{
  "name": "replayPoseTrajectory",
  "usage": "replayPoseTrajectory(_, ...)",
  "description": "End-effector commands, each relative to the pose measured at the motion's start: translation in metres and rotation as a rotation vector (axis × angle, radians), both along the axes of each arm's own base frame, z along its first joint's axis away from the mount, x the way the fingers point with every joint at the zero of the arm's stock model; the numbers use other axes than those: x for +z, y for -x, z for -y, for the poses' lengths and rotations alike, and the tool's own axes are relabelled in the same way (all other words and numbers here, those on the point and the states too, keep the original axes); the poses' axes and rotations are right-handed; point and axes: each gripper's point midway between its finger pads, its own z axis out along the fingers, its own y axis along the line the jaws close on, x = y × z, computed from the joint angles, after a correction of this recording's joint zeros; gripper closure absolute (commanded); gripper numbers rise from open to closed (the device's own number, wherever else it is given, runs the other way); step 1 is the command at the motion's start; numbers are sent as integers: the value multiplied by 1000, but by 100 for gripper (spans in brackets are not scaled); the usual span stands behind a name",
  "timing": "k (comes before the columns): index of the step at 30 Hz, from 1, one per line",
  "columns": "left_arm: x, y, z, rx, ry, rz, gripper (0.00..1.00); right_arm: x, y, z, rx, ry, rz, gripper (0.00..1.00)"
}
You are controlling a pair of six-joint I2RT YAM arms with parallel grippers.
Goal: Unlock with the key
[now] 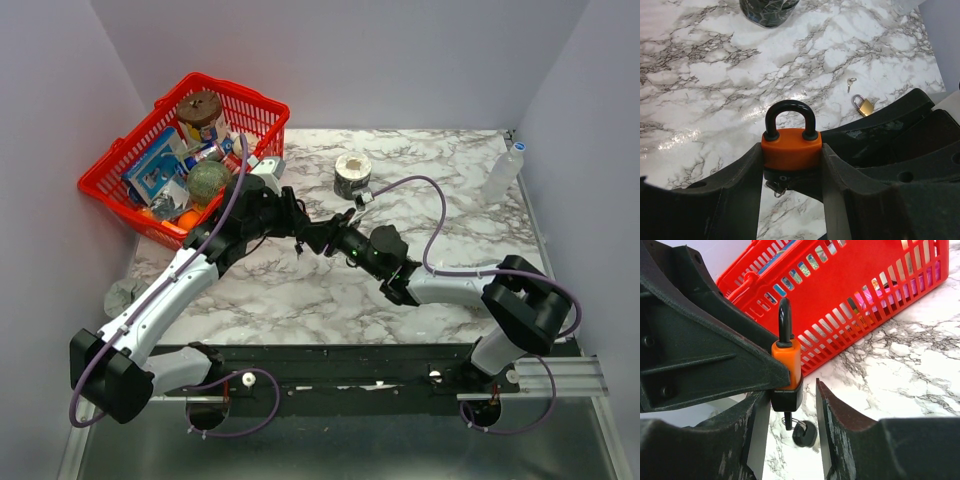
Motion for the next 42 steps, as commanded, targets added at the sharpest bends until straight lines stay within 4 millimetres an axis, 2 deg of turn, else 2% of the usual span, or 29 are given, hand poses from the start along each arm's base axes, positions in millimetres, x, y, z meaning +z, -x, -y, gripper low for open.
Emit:
replayPoseTrajectory(1, 0, 12, 4, -46, -14, -30, 100, 18, -19, 3, -74, -32, 60, 50)
replayPoseTrajectory(7, 2, 14, 7, -72, -3, -25, 100, 22, -15, 0, -49, -49, 85, 52)
replayPoseTrajectory(10, 1, 16, 9, -83, 9, -30, 100, 24, -15, 0, -44, -67, 93, 67)
replayPoseTrajectory(11, 1, 17, 10, -86, 12, -32, 100, 24, -13, -1, -35, -73, 94, 80)
replayPoseTrajectory(15, -1, 18, 11, -88, 21, -42, 100, 31, -9, 0, -23, -110, 122, 98)
replayPoseTrajectory(17, -3, 17, 11, -83, 21, -46, 100, 32, -8, 1, -21, -112, 130, 99)
replayPoseTrajectory(20, -4, 15, 10, -72, 16, -47, 87, 33, -7, 4, -27, -111, 138, 99)
replayPoseTrajectory(21, -6, 14, 8, -60, 8, -46, 81, 34, -7, 4, -27, -109, 143, 99)
replayPoseTrajectory(22, -6, 13, 7, -56, 6, -45, 70, 36, -6, 5, -28, -112, 147, 99)
replayPoseTrajectory(25, -8, 11, 3, -33, -10, -42, 52, 38, -5, 7, -30, -118, 153, 99)
replayPoseTrajectory(31, -16, 5, -5, 11, -44, -53, 27, 42, -3, 7, -20, -128, 164, 99)
replayPoseTrajectory(34, -17, 4, -7, 22, -41, -53, 20, 44, -1, 7, -12, -133, 170, 99)
replayPoseTrajectory(42, -20, -3, -5, 22, 3, -62, 20, 51, 5, 4, 26, -153, 197, 99)
